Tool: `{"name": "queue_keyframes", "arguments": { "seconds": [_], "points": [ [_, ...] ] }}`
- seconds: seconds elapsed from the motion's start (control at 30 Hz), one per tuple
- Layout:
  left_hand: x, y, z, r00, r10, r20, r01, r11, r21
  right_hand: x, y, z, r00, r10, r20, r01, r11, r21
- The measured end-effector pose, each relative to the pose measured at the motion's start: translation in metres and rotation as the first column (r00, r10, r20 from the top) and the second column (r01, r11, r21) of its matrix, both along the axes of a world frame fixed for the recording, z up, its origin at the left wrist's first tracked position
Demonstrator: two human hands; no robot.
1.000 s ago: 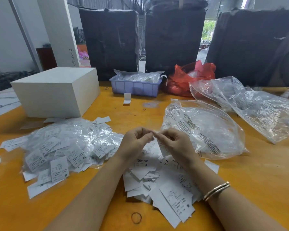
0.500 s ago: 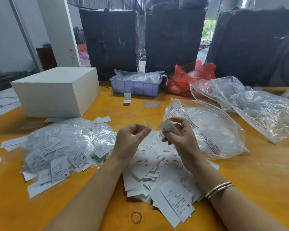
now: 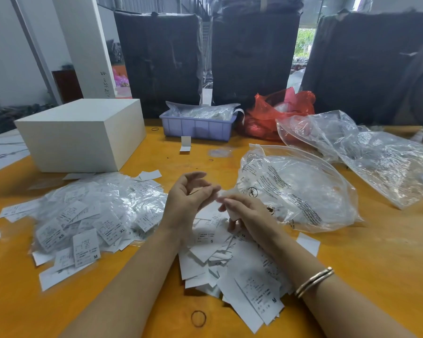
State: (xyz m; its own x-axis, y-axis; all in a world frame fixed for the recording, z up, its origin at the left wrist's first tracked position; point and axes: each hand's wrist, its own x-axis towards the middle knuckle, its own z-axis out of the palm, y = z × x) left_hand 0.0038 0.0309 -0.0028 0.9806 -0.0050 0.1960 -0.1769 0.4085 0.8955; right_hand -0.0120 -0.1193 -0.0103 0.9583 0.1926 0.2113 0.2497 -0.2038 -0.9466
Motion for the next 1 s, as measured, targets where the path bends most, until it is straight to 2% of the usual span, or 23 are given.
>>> {"name": "queue_keyframes", "arguments": {
  "seconds": [0.07, 0.2, 0.23, 0.33, 0.4, 0.5, 0.63, 0.83, 1.0],
  "points": [
    [-0.0001, 0.0000, 0.0009, 1.000, -0.016, -0.005, 0.016, 1.000, -0.012, -0.0015, 0.0014, 0.0004, 0.998, 0.019, 0.056, -0.019, 1.000, -0.015],
    [-0.0017, -0.0012, 0.0013, 0.999, -0.033, 0.012, 0.030, 0.977, 0.212, 0.0007, -0.0011, 0.0040, 0.985, -0.117, 0.125, 0.098, 0.984, 0.150],
    [-0.0023, -0.0013, 0.0022, 0.998, -0.070, -0.011, 0.070, 0.973, 0.218, 0.0008, -0.0028, 0.0052, 0.983, -0.132, 0.126, 0.110, 0.980, 0.164],
    [-0.0032, 0.0017, 0.0047, 0.971, -0.219, -0.098, 0.233, 0.959, 0.161, 0.0002, -0.0046, 0.0053, 0.986, -0.067, 0.151, 0.056, 0.996, 0.076],
    [-0.0036, 0.0023, 0.0057, 0.953, -0.277, -0.123, 0.298, 0.932, 0.207, -0.0009, -0.0028, 0.0055, 0.987, -0.025, 0.157, 0.019, 0.999, 0.037],
    [-0.0026, 0.0035, 0.0041, 0.951, -0.280, -0.131, 0.304, 0.921, 0.241, -0.0013, -0.0014, 0.0059, 0.983, -0.026, 0.184, 0.032, 0.999, -0.029],
    [0.0002, 0.0072, 0.0039, 0.922, -0.348, -0.168, 0.367, 0.925, 0.095, -0.0002, -0.0043, 0.0051, 0.973, -0.076, 0.218, 0.082, 0.996, -0.019],
    [-0.0003, 0.0087, 0.0022, 0.945, -0.316, -0.081, 0.325, 0.932, 0.158, 0.0007, -0.0048, 0.0041, 0.962, -0.130, 0.240, 0.131, 0.991, 0.012],
    [-0.0008, 0.0080, 0.0004, 0.936, -0.347, -0.050, 0.350, 0.916, 0.194, 0.0021, -0.0057, 0.0023, 0.959, -0.112, 0.260, 0.113, 0.994, 0.009]
  ]
}}
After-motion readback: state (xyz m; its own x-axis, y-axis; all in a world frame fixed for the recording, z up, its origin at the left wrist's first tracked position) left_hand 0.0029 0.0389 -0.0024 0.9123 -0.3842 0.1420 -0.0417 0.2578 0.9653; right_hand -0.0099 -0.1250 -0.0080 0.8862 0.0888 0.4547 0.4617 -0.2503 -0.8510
